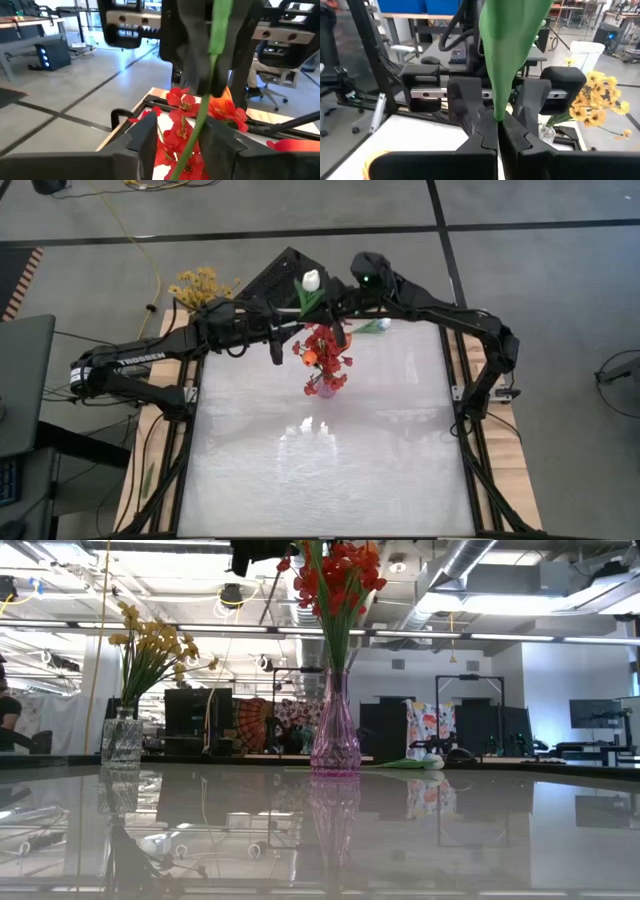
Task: Sort flowers into vase by color
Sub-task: Put the bottom white tulip into the transparent vase
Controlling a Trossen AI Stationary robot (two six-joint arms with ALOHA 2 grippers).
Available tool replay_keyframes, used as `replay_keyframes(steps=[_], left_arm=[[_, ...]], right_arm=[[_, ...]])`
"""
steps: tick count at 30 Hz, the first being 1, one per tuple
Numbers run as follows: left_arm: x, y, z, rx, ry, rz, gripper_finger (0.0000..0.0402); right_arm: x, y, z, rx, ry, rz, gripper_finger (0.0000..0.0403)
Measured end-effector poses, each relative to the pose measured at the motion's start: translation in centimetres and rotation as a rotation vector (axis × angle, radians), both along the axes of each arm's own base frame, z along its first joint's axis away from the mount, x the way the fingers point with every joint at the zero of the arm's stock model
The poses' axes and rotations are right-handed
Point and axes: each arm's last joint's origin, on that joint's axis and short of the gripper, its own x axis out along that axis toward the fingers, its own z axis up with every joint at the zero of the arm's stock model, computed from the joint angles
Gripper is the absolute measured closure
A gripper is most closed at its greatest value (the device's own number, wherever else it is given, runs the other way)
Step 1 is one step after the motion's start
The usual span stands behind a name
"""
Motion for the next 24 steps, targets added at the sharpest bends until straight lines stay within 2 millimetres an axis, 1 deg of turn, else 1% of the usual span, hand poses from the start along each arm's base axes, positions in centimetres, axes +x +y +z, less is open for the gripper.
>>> replay_keyframes(steps=[3, 8, 12, 19, 24], left_arm=[[0.0, -0.1, 0.0, 0.005, 0.000, -0.035, 0.0268], [-0.6, -0.3, 0.2, -0.001, 0.012, -0.053, 0.0271], [-1.1, -0.5, 0.6, 0.006, 0.002, -0.047, 0.0283], [-0.8, -0.4, 0.2, -0.039, 0.018, -0.054, 0.0325], [-0.6, -0.4, -0.1, -0.063, 0.026, -0.052, 0.0328]], right_arm=[[0.1, 0.4, -0.3, -0.029, 0.024, -0.029, 0.0381], [0.1, 0.4, -0.6, -0.027, 0.053, -0.046, 0.0381], [0.1, 0.4, -0.7, -0.021, 0.071, -0.048, 0.0381], [0.2, 0.7, -0.6, -0.026, 0.057, -0.040, 0.0374], [0.3, 0.8, -0.6, -0.026, 0.058, -0.037, 0.0378]])
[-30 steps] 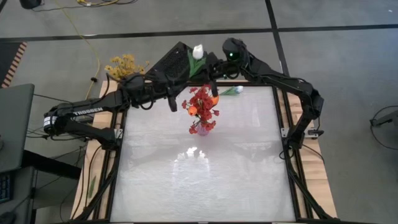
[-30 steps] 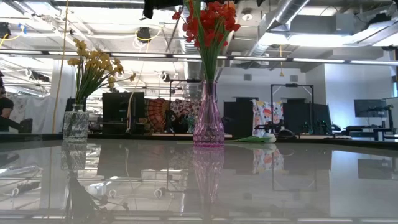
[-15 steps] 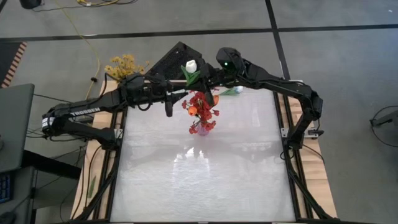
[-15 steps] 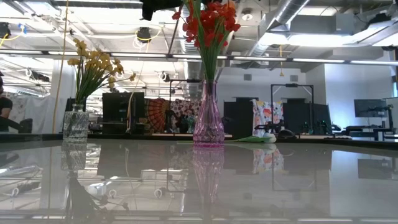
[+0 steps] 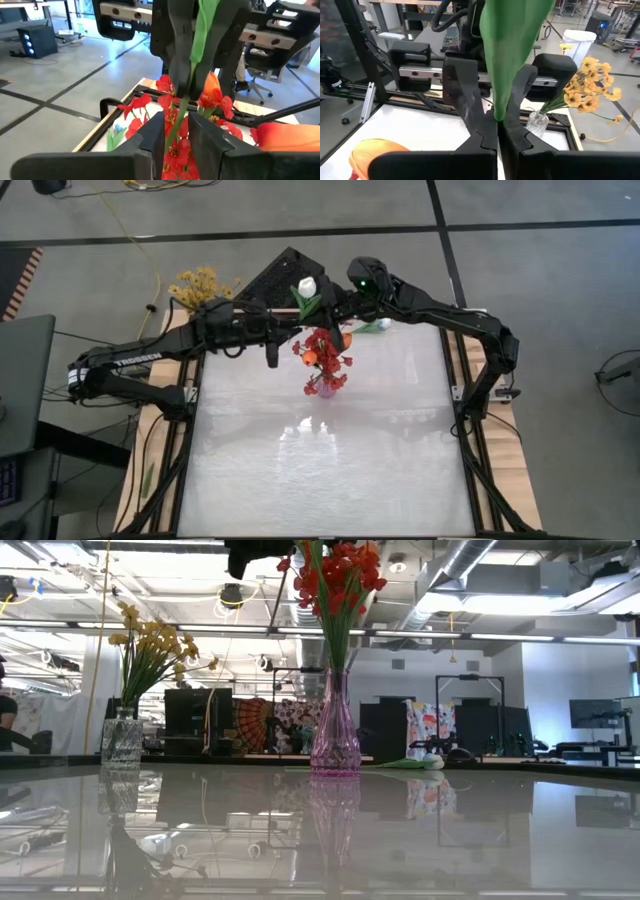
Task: Sort flowers into vase by color
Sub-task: Put the bottom white tulip into the transparent vase
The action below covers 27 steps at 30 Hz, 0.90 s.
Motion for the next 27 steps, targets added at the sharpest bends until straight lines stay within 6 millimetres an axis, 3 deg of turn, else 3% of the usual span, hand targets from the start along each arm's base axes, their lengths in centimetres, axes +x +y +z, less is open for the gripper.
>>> replay_keyframes(steps=[8, 16, 21, 27], left_arm=[[0.0, 0.0, 0.0, 0.023, 0.012, 0.000, 0.0331], [0.0, -0.1, -0.2, 0.090, 0.046, -0.016, 0.0397], [-0.2, 0.0, -0.1, 0.105, 0.054, 0.045, 0.0400], [-1.8, -0.2, 1.2, 0.174, 0.025, 0.145, 0.0401]], right_arm=[[0.0, 0.1, 0.0, 0.025, 0.005, -0.003, 0.0374], [0.0, 0.1, 0.0, 0.043, 0.009, 0.001, 0.0351], [-0.4, -0.5, 0.0, 0.061, 0.024, -0.012, 0.0304], [-1.8, -1.5, 0.7, 0.057, 0.019, -0.042, 0.0207]])
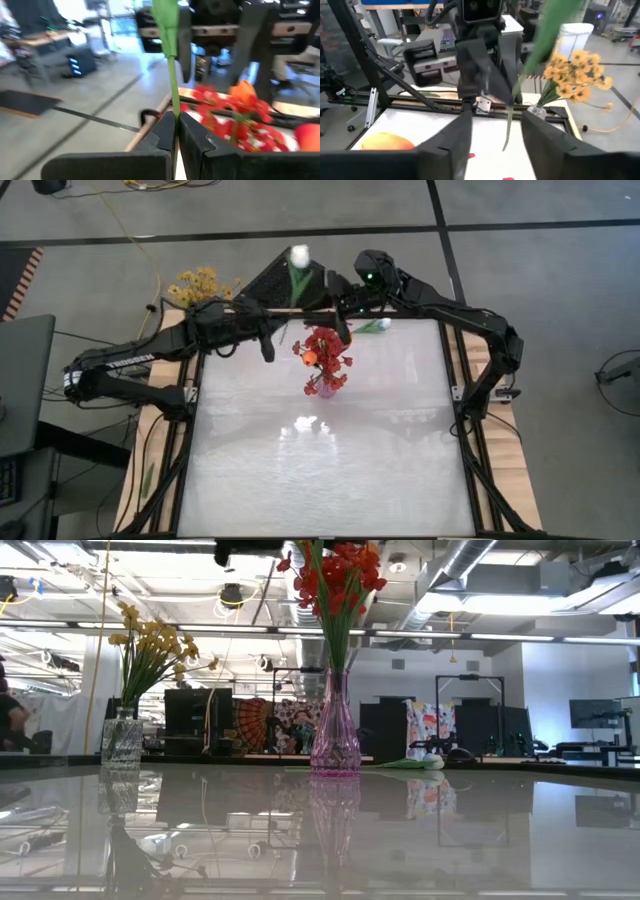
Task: Sort flowers into vase by color
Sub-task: Put the bottom white tulip into the transparent vase
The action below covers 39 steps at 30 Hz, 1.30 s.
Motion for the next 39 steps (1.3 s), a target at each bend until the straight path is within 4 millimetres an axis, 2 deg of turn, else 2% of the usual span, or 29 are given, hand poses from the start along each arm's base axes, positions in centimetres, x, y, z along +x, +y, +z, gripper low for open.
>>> replay_keyframes(steps=[4, 7, 13, 19, 23, 26, 34, 37, 39], left_arm=[[-2.1, -0.3, 1.3, 0.058, -0.028, 0.117, 0.0401], [-3.9, -0.7, 2.3, 0.089, -0.062, 0.179, 0.0401], [-7.5, -1.6, 3.5, 0.101, -0.097, 0.271, 0.0401], [-11.2, -2.1, 3.7, 0.003, -0.143, 0.525, 0.0401], [-12.1, -2.4, 2.7, -0.005, -0.044, 0.615, 0.0401], [-11.8, -2.4, 1.3, 0.003, 0.000, 0.624, 0.0402], [-11.1, -2.5, -5.4, 0.113, -0.071, 0.553, 0.0401], [-11.3, -2.7, -7.0, 0.191, -0.087, 0.506, 0.0401], [-11.3, -2.7, -7.9, 0.245, -0.038, 0.488, 0.0401]], right_arm=[[-1.3, -0.8, 0.3, 0.001, 0.028, -0.032, 0.0152], [-2.3, -1.5, 0.4, -0.004, 0.057, -0.055, 0.0133], [-3.5, -2.4, 0.1, 0.009, 0.119, -0.081, 0.0127], [-4.2, -3.2, -0.6, 0.028, 0.188, -0.097, 0.0127], [-4.2, -3.0, -0.6, 0.011, 0.191, -0.084, 0.0127], [-4.1, -2.9, -0.6, 0.002, 0.187, -0.075, 0.0127], [-4.1, -2.8, -0.6, 0.002, 0.185, -0.058, 0.0126], [-4.1, -2.8, -0.7, -0.007, 0.190, -0.053, 0.0126], [-4.1, -2.8, -0.7, -0.007, 0.190, -0.054, 0.0126]])
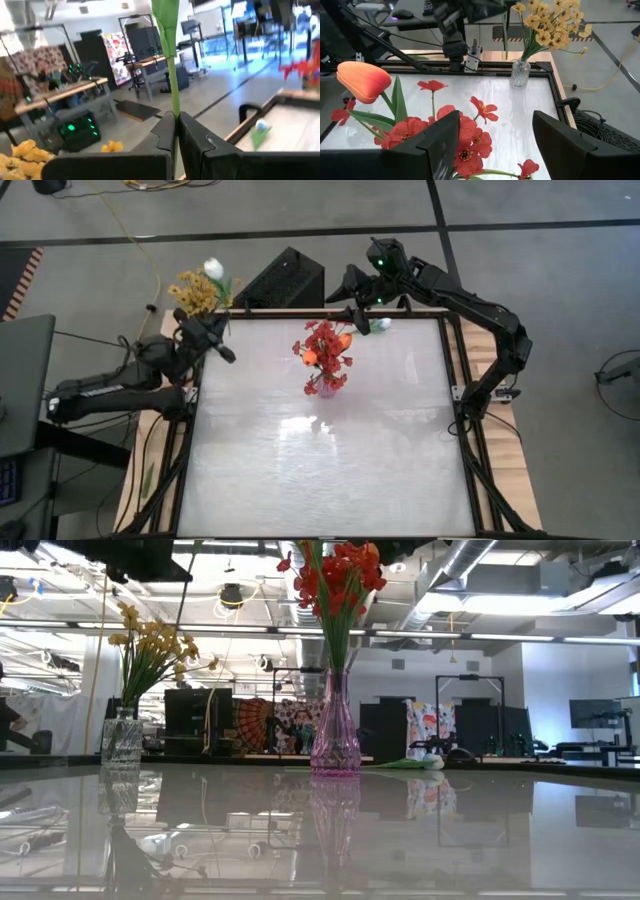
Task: Sort flowers into vase by color
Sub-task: Put the bottom white tulip into the transparent vase
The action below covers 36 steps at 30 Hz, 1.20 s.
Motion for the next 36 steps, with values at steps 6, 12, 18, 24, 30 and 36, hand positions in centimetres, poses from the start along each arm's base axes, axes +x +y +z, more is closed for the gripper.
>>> replay_keyframes(steps=[6, 12, 18, 24, 30, 36], left_arm=[[-0.3, 0.7, -1.5, 0.003, 0.171, 0.077, 0.0401], [-0.8, 1.8, -2.1, -0.017, 0.234, 0.098, 0.0401], [-1.2, 3.3, -3.0, -0.048, 0.334, 0.034, 0.0401], [-2.2, 4.4, -3.2, -0.054, 0.378, 0.106, 0.0401], [-2.8, 5.2, -3.8, -0.102, 0.425, 0.083, 0.0401], [-3.3, 5.9, -3.9, -0.120, 0.405, 0.093, 0.0401]], right_arm=[[-0.1, -0.2, 0.0, 0.001, 0.002, -0.008, 0.0127], [-0.1, -0.5, -1.5, 0.027, 0.048, -0.013, 0.0127], [-0.9, -1.7, -2.9, 0.053, 0.118, -0.049, 0.0127], [-1.6, -2.5, -3.0, 0.088, 0.137, -0.096, 0.0127], [-1.5, -2.1, -3.2, 0.102, 0.159, -0.085, 0.0127], [-1.0, -1.3, -3.1, 0.096, 0.154, -0.057, 0.0127]])
